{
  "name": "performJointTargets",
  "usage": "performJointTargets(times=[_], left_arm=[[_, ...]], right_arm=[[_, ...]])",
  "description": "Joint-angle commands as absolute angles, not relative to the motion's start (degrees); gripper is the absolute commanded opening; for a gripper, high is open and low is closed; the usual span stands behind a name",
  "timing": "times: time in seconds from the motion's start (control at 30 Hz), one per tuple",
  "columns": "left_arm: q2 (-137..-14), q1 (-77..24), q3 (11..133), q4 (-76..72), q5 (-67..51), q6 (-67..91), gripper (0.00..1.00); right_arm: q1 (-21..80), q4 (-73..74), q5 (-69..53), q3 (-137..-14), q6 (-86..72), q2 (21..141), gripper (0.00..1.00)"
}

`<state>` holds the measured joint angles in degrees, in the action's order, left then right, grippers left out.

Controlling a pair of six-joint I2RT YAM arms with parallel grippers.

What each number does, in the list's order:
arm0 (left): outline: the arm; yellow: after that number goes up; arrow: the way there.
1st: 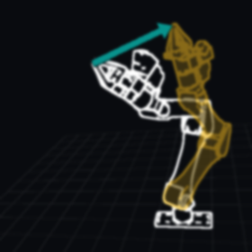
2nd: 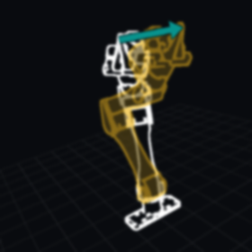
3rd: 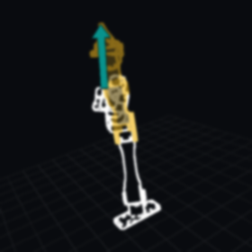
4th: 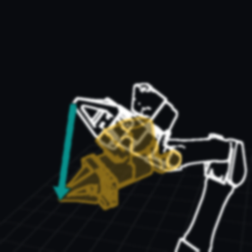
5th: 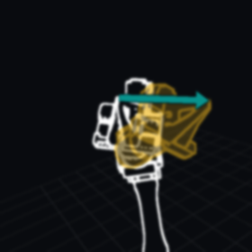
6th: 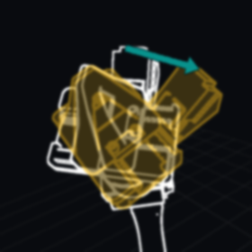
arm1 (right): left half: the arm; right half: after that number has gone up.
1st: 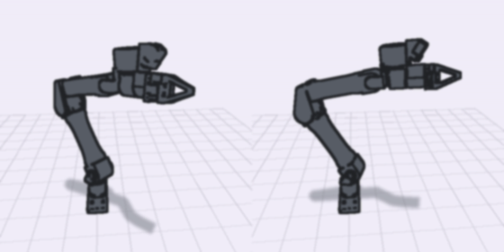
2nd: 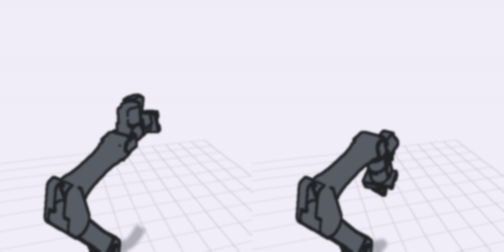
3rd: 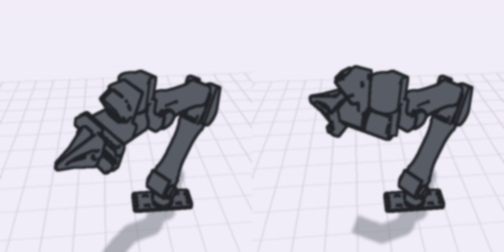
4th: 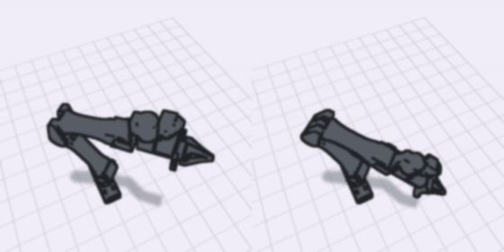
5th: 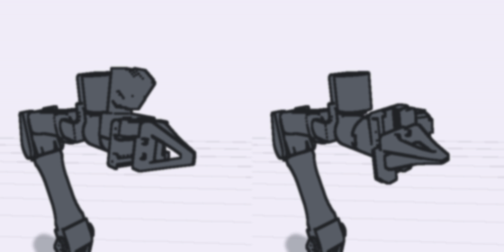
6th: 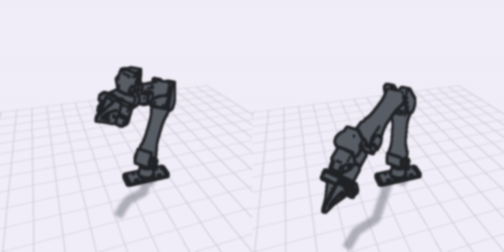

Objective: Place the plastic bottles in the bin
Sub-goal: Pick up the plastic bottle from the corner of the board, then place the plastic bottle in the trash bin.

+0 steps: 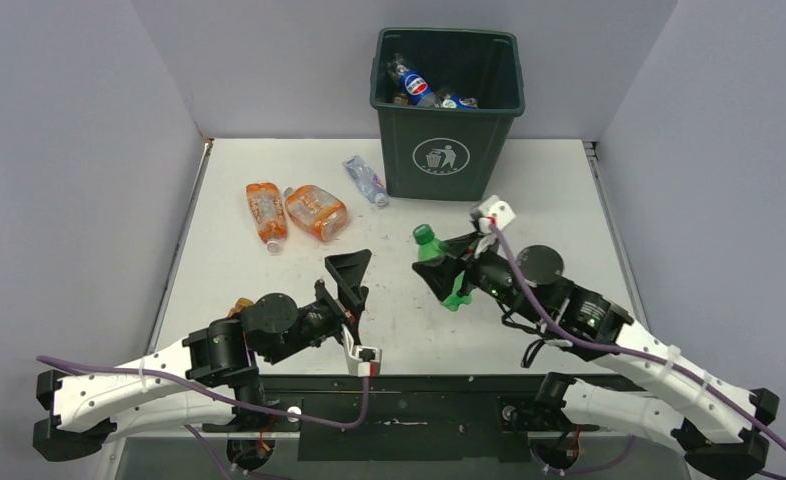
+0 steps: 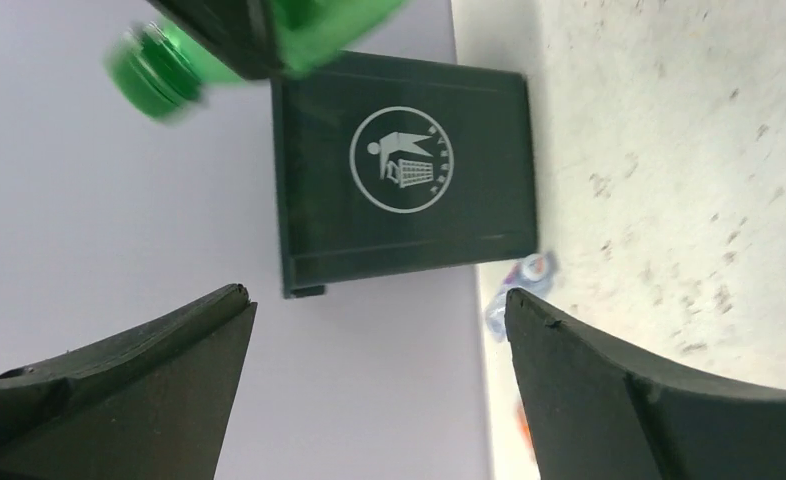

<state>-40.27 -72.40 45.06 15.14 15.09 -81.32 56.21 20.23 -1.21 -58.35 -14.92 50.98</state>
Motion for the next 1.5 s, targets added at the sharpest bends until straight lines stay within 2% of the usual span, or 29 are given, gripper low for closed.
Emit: performJointTargets(times=[0.0,0.2,0.37,0.53,0.63,0.8,0.97,1.1,1.23,1.3,1.47], left_arm=[[-38.17,-72.77,43.76,4.28,16.14,-61.46,0.96],[-38.29,-72.39,48.03,-8.59,13.53,-19.27,0.96],[-41.91,-70.49,46.43,-16.93,6.84,0.49,0.96],[-48.14,-62.85,49.55,-16.60,-12.41,13.19,0.96],[-49.42,-60.44,49.86,-18.14,-17.33,14.84,0.96],[-47.32,-60.29,48.64,-18.53,-15.03,12.75,0.96],[-43.40,-59.49,50.88,-11.65,-6.80,4.76,0.96],[-40.72,-55.78,51.57,-7.95,-0.58,0.38,0.96],[-36.94,-51.34,48.26,-9.06,4.91,0.34,0.96],[-35.21,-50.93,45.47,-10.34,8.17,-1.75,0.96],[-32.49,-50.82,39.53,-12.85,14.22,-3.29,0.96]], right_arm=[[55.85,3.90,11.89,-53.43,-17.91,42.89,0.41],[55.81,-15.46,10.20,-44.41,-19.78,35.80,0.41],[55.84,-24.13,4.77,-41.49,-22.82,37.50,0.42],[55.89,-29.26,-1.49,-40.60,-25.09,38.99,0.42],[55.87,-30.49,-3.70,-39.91,-25.64,38.79,0.41],[55.81,-28.94,-1.19,-39.13,-24.07,36.70,0.41],[55.77,-20.99,14.23,-47.55,-12.77,37.82,0.41],[55.38,-20.44,26.70,-61.25,-2.76,47.16,0.40],[53.33,-28.15,29.33,-70.28,4.13,58.53,0.40],[48.87,-28.98,27.98,-75.20,3.44,63.78,0.40],[30.89,-24.91,17.08,-88.31,-11.58,77.64,0.40]])
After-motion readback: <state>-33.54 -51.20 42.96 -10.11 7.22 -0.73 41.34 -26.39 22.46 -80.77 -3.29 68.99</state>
